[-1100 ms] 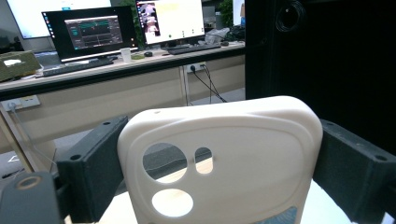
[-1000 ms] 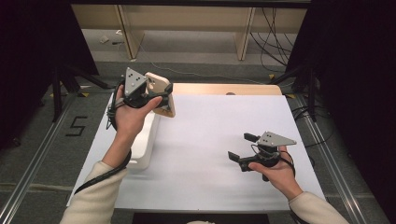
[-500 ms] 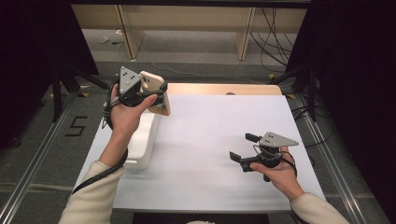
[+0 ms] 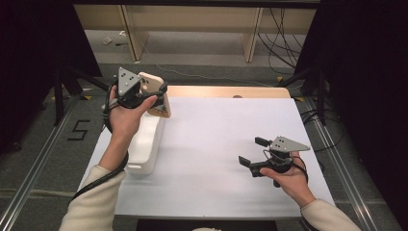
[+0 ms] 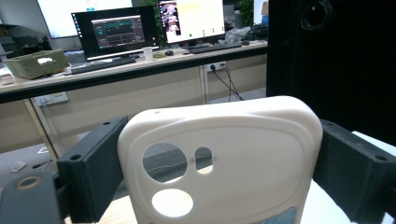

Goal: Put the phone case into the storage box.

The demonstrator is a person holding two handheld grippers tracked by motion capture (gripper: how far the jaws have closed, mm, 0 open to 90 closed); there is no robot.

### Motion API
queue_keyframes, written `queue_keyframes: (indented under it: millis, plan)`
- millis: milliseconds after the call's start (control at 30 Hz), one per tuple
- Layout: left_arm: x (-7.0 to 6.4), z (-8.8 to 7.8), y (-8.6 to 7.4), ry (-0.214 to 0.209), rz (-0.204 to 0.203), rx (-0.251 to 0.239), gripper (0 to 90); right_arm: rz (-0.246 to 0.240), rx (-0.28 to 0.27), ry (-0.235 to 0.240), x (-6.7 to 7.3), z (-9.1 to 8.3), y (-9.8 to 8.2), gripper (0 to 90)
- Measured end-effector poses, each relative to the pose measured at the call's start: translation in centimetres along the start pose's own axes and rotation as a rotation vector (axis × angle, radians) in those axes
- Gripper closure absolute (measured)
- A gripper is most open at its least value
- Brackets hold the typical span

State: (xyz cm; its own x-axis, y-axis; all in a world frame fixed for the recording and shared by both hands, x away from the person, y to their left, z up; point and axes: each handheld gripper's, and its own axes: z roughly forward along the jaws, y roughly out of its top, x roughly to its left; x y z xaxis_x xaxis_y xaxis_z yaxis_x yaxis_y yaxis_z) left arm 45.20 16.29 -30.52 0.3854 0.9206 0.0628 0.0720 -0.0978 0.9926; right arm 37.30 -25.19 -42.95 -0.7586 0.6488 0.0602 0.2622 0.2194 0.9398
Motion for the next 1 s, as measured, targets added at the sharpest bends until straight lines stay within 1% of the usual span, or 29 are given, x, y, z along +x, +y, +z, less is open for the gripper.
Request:
queue_keyframes:
  millis: [233,1000]
  plan:
    - [0.4,0.0,-0.1,0.013,0.005,0.004,10.0,0.002,0.001,-0.01,-0.2,-0.2,0.0,4.4]
    - [1.4,0.0,-0.5,0.042,0.002,0.014,10.0,0.007,-0.003,-0.023,-0.4,-0.5,-0.2,4.4]
